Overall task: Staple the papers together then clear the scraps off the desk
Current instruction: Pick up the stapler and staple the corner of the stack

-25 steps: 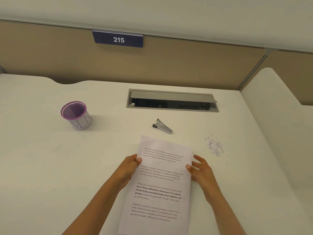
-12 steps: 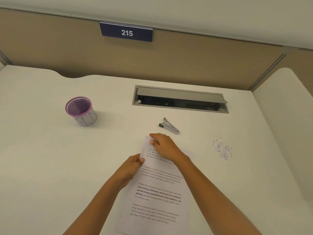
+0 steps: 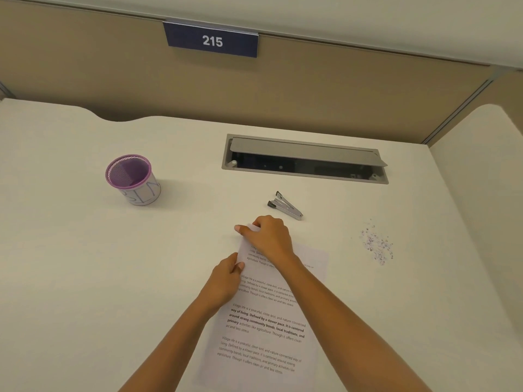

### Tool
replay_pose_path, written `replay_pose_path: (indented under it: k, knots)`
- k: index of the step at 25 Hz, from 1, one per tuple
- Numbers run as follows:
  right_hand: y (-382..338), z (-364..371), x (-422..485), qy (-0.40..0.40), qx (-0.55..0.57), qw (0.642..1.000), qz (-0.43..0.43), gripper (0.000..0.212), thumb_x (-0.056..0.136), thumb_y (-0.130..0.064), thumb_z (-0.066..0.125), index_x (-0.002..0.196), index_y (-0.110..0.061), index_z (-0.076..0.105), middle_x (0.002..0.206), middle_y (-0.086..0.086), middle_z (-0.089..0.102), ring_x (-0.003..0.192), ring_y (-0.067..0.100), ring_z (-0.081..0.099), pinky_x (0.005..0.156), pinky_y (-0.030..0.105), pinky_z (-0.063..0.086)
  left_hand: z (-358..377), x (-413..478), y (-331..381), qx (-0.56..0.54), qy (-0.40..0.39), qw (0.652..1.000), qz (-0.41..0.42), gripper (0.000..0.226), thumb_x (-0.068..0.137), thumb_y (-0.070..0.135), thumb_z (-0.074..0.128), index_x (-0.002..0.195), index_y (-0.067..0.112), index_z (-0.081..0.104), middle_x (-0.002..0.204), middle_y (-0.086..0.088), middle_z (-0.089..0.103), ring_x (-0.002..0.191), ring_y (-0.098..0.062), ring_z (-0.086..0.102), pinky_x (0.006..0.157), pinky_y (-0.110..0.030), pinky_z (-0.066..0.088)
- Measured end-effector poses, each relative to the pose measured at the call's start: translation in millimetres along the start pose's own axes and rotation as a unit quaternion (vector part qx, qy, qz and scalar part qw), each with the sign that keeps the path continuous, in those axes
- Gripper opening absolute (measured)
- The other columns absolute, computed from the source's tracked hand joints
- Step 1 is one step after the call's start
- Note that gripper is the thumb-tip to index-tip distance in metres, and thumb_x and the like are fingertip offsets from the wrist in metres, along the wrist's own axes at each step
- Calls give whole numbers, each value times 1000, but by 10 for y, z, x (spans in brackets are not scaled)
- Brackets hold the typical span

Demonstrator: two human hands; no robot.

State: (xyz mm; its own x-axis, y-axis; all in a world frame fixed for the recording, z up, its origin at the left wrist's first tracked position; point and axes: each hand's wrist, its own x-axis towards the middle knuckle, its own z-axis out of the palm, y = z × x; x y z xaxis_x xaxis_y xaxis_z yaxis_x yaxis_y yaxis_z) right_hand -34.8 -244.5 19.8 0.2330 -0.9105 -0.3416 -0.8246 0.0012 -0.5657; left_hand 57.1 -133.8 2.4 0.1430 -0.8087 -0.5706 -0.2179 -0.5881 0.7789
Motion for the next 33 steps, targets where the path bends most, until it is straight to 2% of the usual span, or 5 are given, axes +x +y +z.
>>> replay_pose_path:
  k: [11,16,23,27,33]
  knots:
    - [-12,-22,16,-47,35,998,-6,49,85,-57,57,107,-15,67,108,2,67,102,20,62,79,31,47,-8,10,-78,-80,-7,997,-17,25,105,17,35,115,17,59,107,-4,73,95,-22,71,90,-43,56]
    - [40,-133,117,-134,85,987,-35,24,93,-28,57,110,-17,71,117,0,69,111,14,60,88,23,41,-95,57,-139,-121,-39,992,-27,27,105,16,37,121,16,59,112,-4,73,102,-24,70,97,-48,52]
    - [189,-303,493,140,-97,983,-64,44,88,-34,65,125,-12,59,127,10,53,120,25,43,97,40,44,-154,151,-205,-141,-62,988,-31,31,105,20,37,126,21,60,119,2,71,112,-20,66,104,-47,47]
    - [298,-395,712,71,-219,973,18,67,84,-52,64,133,-10,45,134,13,43,123,29,38,95,40,40,-190,170,-180,-142,-63,987,-41,31,105,19,37,127,22,59,118,3,71,111,-18,67,103,-43,48]
    - [359,-270,768,78,-204,975,-34,47,92,-37,61,128,-7,53,126,13,51,117,27,45,93,38,44,-221,194,-175,-141,-67,987,-46,34,103,27,41,134,21,54,128,3,66,119,-18,62,107,-44,44]
